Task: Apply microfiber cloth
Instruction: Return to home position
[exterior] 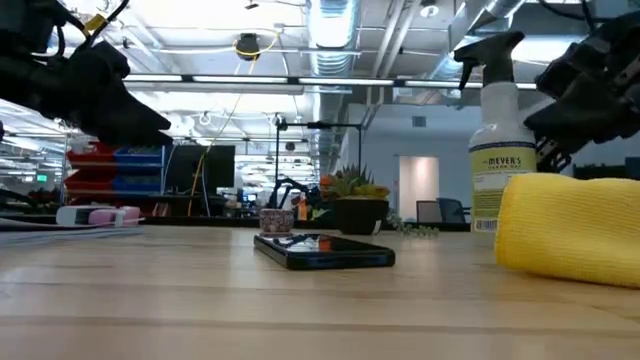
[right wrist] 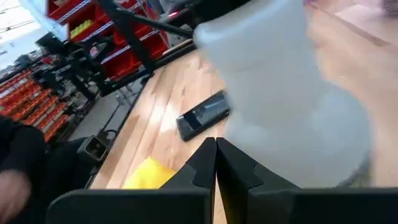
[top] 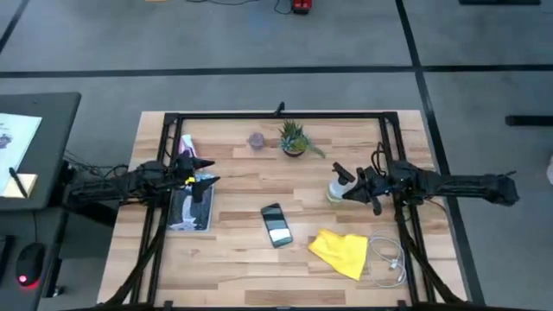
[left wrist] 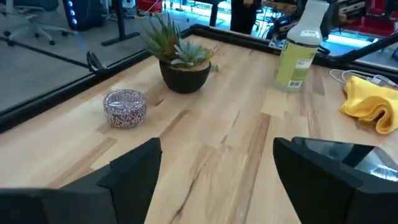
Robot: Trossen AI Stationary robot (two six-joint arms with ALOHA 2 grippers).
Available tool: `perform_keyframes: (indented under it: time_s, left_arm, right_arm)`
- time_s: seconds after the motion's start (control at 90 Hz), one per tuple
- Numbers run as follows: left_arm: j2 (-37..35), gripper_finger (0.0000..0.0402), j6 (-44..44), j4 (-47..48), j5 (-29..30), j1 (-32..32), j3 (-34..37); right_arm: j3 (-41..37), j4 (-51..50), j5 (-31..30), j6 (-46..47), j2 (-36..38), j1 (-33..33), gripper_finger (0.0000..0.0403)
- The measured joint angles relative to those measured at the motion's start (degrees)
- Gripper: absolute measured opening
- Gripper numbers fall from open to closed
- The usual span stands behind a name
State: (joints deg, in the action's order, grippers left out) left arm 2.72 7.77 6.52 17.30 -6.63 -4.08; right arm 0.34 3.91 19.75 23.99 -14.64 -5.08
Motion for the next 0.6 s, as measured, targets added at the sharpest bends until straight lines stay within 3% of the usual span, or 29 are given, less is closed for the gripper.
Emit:
perform_keyframes:
  time_s: [0.356,0.511,0.6]
  left_arm:
    - [0.0,0.0287,0.0,0.0,0.1,0.0,0.1]
    - [0.0,0.0287,0.0,0.2,0.0,0.0,0.1]
    - [0.0,0.0287,0.0,0.0,0.0,0.0,0.1]
  right_arm:
    - [0.0,-0.6,-0.2,3.8,14.1,8.8,0.0001]
    - [0.0,-0.6,0.4,-10.6,14.5,8.9,0.0001]
    - [0.0,-1.1,-4.0,-15.9,14.5,8.8,0.0001]
